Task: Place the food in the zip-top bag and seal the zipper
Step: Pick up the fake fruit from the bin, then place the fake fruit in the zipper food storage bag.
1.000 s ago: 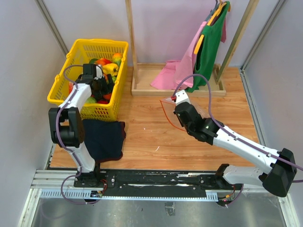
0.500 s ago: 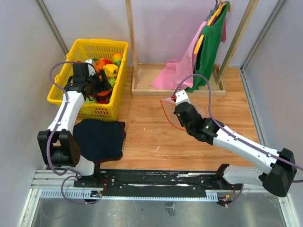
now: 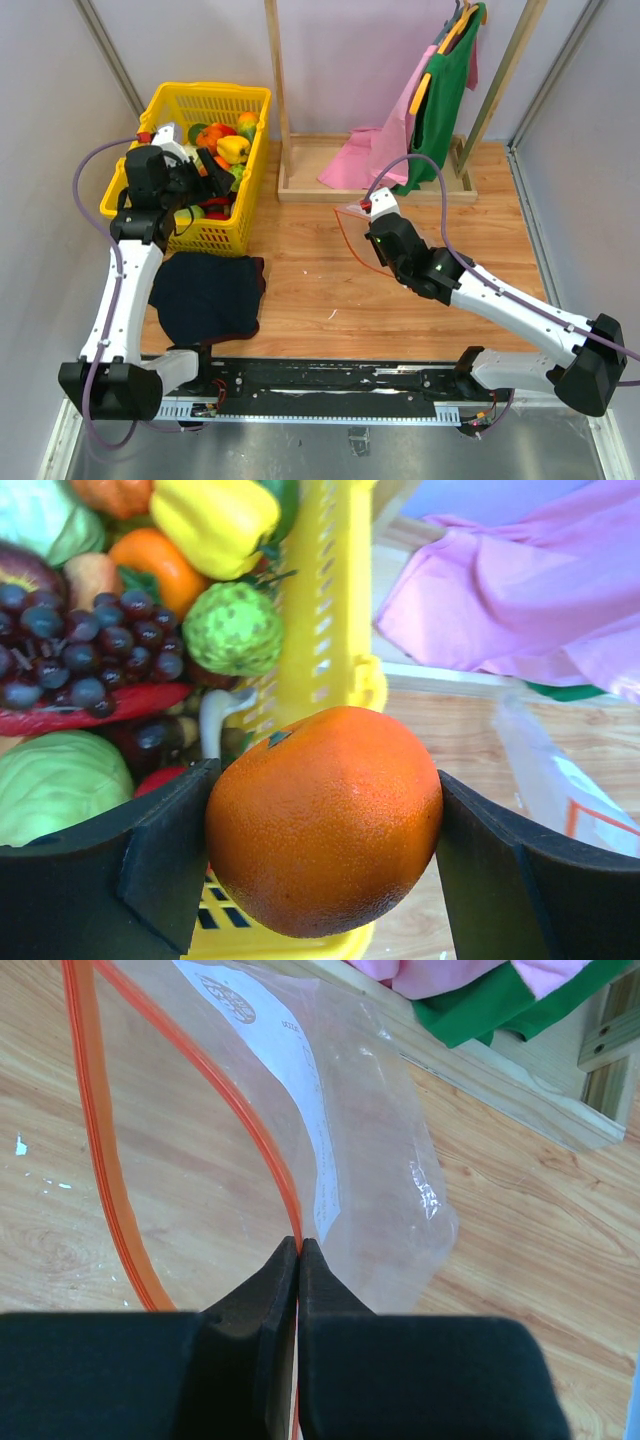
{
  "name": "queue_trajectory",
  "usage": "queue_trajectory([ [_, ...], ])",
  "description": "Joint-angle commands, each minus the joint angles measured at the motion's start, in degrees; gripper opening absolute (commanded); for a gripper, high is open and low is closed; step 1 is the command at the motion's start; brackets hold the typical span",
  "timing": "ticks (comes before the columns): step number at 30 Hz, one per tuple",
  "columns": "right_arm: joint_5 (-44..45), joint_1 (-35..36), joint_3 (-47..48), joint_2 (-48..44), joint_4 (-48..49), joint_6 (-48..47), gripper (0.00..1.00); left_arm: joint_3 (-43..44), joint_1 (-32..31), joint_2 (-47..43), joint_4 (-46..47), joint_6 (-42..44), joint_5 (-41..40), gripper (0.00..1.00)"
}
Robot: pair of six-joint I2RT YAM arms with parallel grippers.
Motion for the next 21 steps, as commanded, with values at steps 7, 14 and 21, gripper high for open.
queue_trajectory([
  [7,-2.4,0.6,2.2,-0.4,1.7,2.2,0.01,-4.3,-8.9,-9.5,8.0,-6.1,8.1,0.39],
  [14,-4.4,0.6,2.6,-0.3,1.8,3.3,0.01,-13.2,-20.1,-14.6,19.6,-9.2,9.2,0.37],
  [21,-8.0,0.6,2.8,-0.3,2.3,4.5,0.01,-20.6,-30.4,-14.2,31.8,-11.9,8.2,0.34],
])
